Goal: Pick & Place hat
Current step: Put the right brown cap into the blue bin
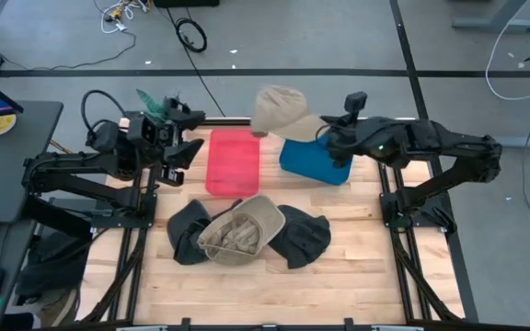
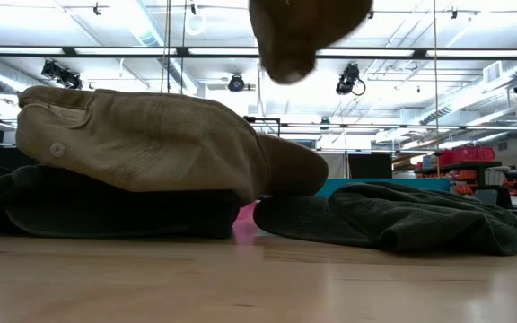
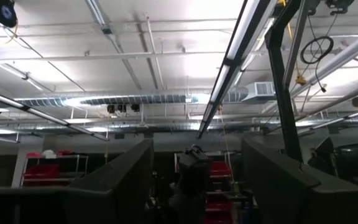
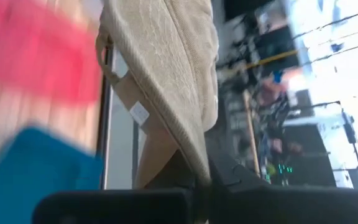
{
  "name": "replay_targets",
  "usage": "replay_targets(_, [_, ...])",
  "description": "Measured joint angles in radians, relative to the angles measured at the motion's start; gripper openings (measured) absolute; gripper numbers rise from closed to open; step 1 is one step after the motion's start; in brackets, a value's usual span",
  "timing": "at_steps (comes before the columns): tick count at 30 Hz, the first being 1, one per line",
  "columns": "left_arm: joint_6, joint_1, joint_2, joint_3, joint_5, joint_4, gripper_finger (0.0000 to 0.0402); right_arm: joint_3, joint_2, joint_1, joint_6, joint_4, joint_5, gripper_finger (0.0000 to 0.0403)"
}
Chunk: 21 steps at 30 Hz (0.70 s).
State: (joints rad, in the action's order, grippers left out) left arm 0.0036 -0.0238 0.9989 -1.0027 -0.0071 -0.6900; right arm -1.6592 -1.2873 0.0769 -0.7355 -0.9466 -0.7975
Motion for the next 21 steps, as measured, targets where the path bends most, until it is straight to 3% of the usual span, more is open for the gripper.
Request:
replay_targets(6, [0.0, 0.0, 0.0, 0.0, 0.0, 0.034, 0.0248, 0.0, 0.0, -0.011, 0.114, -0.257, -0.023, 0.0005])
replay_targets(10, [0.0, 0.0, 0.0, 0.0, 0.0, 0.037, 0.0248, 0.0, 0.0, -0.013, 0.1, -0.358, -0.023, 0.0005])
replay_targets(15, [0.0, 0.0, 0.0, 0.0, 0.002, 0.037, 0.0248, 0.008, 0.001, -0.034, 0.011, -0.37, 0.0, 0.0005])
replay_targets(18, [0.004, 0.0, 0.0, 0.0, 0.017, 0.037, 0.0248, 0.06, 0.0, -0.061, -0.11, -0.32, 0.006, 0.0005])
replay_targets(21, [0.004, 0.0, 0.0, 0.0, 0.035, 0.037, 0.0248, 0.129, 0.0, -0.066, -0.119, -0.29, 0.02, 0.0005])
